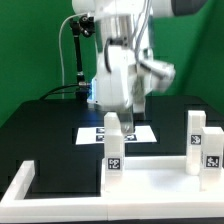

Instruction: Assemble desk

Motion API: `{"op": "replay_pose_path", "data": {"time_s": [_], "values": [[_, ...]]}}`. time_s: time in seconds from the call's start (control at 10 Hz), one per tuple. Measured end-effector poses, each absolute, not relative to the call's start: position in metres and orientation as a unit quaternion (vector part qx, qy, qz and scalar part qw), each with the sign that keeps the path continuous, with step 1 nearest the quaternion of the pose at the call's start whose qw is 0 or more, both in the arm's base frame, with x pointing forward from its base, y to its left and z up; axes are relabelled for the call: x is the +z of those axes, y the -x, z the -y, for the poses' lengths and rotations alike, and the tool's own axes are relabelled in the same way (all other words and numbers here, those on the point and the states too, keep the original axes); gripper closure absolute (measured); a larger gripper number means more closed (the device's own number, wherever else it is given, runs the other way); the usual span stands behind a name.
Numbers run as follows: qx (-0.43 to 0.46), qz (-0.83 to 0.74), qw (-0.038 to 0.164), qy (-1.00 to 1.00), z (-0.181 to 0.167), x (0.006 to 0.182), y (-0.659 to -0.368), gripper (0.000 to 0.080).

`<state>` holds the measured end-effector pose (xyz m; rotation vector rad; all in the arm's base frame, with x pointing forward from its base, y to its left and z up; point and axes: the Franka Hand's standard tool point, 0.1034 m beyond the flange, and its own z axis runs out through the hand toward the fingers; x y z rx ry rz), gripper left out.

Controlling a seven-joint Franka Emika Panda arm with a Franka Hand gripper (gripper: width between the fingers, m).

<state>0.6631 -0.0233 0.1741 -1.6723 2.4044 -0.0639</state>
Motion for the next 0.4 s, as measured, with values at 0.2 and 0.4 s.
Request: {"op": "replay_pose_path", "data": {"time_s": [0.2,0.4], "values": [[-0.021,-0.812,0.107,0.574,0.0222,0.1766,-0.6641,0.0151],[-0.021,-0.811,0.107,0.575,0.0217,0.1763,-0.664,0.0151]]}}
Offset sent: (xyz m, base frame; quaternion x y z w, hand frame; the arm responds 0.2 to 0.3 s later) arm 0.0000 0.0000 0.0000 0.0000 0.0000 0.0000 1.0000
